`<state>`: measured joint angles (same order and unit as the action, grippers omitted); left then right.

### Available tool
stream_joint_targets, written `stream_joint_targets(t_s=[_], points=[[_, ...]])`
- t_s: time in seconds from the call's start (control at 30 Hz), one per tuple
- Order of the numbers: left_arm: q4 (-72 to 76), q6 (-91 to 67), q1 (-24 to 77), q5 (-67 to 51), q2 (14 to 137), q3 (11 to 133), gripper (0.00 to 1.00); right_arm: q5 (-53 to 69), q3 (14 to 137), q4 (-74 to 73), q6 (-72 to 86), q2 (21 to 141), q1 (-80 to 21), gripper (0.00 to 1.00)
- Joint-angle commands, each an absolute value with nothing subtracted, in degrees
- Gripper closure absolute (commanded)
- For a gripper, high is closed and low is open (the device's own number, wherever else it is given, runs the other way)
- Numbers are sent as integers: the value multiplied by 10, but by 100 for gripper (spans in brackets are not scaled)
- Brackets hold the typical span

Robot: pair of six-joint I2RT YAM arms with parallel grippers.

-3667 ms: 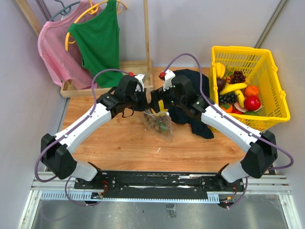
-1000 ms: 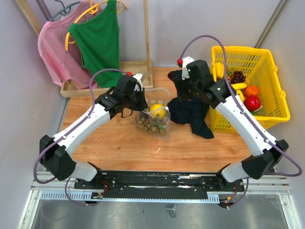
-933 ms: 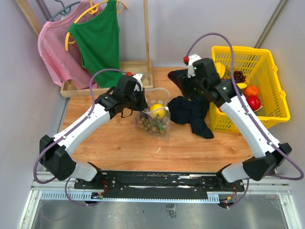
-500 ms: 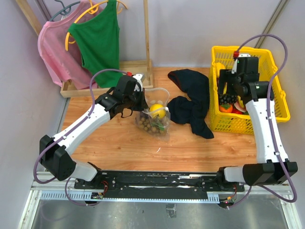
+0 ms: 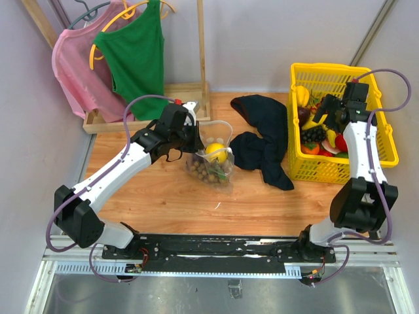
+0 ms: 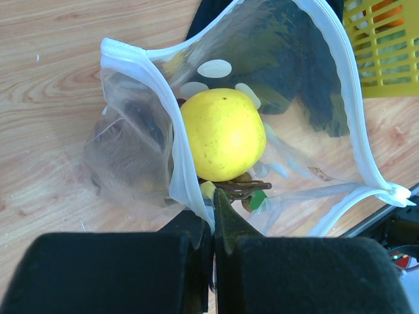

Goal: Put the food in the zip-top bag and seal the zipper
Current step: Pick up the fake fruit from the bin.

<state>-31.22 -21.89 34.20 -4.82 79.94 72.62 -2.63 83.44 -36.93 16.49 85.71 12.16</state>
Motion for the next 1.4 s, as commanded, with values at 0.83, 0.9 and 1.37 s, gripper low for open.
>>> stream_joint_targets(t_s=[0.83, 0.9, 1.37], points=[[-290, -217, 337, -61, 791, 725, 100, 45, 904, -160, 325, 1120, 196, 12], [-290, -217, 337, -61, 791, 724, 100, 53, 900, -149, 320, 1120, 198, 16], [-288, -217, 337, -63, 789, 724, 100, 129, 866, -89, 310, 1055, 211, 68]])
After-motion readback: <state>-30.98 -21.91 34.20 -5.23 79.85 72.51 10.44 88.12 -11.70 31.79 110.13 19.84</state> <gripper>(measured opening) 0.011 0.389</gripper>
